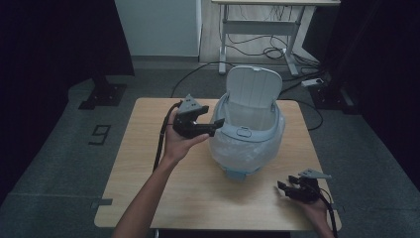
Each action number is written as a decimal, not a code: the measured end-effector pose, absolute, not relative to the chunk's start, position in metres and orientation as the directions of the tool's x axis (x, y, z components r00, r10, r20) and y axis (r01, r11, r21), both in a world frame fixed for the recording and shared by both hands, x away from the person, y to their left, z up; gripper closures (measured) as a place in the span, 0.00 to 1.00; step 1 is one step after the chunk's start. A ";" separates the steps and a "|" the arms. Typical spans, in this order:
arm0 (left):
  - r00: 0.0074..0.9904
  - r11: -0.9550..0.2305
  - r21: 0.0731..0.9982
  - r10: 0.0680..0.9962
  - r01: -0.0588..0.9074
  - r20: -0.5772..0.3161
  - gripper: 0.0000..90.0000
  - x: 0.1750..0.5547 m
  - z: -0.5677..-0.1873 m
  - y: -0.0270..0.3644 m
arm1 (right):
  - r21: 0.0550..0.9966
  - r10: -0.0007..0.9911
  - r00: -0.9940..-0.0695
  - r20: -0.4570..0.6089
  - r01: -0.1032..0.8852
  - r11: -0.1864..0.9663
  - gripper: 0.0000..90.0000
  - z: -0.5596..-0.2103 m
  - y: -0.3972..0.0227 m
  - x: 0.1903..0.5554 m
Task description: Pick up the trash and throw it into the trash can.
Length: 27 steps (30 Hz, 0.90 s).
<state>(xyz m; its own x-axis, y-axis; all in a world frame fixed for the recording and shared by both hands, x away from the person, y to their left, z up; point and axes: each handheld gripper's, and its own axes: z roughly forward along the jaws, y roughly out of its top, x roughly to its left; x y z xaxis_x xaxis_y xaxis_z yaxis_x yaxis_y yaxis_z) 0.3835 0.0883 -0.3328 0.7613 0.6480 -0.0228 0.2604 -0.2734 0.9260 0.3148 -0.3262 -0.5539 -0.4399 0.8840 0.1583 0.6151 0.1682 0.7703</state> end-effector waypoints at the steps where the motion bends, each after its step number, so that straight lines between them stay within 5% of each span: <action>1: 0.758 -0.286 0.923 0.652 0.259 -0.011 0.30 0.380 -0.337 0.091 | 0.770 0.884 -0.439 0.160 0.616 0.167 0.42 -0.554 -0.327 0.315; 20: 0.722 -0.341 0.852 0.690 0.396 -0.059 0.31 0.347 -0.442 0.135 | 0.772 0.890 -0.436 0.134 0.609 0.182 0.42 -0.554 -0.324 0.314; 27: 0.716 -0.349 0.836 0.694 0.423 -0.073 0.32 0.347 -0.454 0.138 | 0.772 0.891 -0.436 0.123 0.607 0.191 0.42 -0.554 -0.323 0.314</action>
<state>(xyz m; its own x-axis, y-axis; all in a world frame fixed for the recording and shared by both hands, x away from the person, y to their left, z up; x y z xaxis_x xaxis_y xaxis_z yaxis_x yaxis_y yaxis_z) 0.3470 0.1381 -0.4540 0.7164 0.6938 -0.0729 0.4235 -0.3495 0.8358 0.3142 -0.3229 -0.5539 -0.4364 0.8913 0.1226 0.6068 0.1910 0.7716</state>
